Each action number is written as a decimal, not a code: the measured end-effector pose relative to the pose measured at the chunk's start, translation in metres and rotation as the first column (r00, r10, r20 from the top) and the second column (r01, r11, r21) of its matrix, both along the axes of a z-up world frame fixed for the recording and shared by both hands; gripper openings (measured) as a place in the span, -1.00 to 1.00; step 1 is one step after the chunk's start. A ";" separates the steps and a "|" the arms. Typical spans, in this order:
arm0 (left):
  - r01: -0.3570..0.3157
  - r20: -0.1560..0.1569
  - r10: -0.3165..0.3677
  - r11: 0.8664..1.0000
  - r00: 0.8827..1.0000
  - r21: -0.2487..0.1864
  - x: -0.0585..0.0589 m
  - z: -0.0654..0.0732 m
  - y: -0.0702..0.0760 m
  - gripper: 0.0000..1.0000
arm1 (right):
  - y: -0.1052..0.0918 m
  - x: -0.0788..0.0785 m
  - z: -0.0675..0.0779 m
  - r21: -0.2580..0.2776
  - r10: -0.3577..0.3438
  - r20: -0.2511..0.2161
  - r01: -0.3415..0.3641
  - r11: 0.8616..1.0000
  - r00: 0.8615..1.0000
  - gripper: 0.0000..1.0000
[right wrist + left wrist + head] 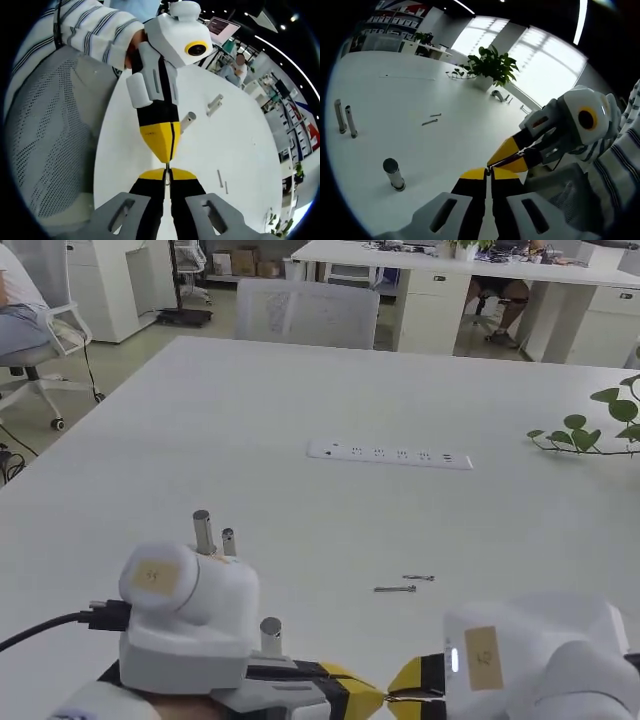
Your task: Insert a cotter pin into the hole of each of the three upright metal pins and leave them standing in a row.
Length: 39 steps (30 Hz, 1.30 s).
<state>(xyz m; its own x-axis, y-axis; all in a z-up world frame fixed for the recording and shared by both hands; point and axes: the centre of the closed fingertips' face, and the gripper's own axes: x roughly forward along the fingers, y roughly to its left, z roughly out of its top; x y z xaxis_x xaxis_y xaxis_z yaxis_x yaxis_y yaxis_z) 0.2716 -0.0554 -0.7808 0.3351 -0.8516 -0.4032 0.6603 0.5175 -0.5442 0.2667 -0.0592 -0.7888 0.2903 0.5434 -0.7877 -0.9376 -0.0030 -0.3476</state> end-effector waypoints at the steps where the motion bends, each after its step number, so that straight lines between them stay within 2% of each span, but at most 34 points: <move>1: 0.002 0.001 -0.002 1.000 1.000 0.001 0.000 0.000 0.000 -1.00 | 0.000 0.000 0.000 0.000 0.000 -0.002 0.000 1.000 1.000 -0.94; 5: 0.011 0.009 -0.011 1.000 1.000 0.003 0.000 0.000 0.001 -1.00 | 0.000 0.000 0.000 0.004 0.001 -0.003 -0.001 1.000 1.000 -0.94; 29: 0.002 0.013 -0.002 1.000 1.000 -0.017 0.002 0.004 0.004 -1.00 | 0.005 0.001 0.003 0.026 0.023 0.019 -0.023 0.999 1.000 -0.92; 33: 0.007 0.008 -0.007 1.000 1.000 -0.027 -0.001 0.006 0.004 -1.00 | 0.006 0.002 0.006 0.044 0.021 0.022 -0.022 0.999 1.000 -0.82; 39: 0.011 0.021 -0.011 1.000 1.000 -0.025 -0.001 0.006 0.003 -1.00 | 0.007 -0.001 0.006 0.049 0.026 0.009 -0.027 0.998 1.000 -0.81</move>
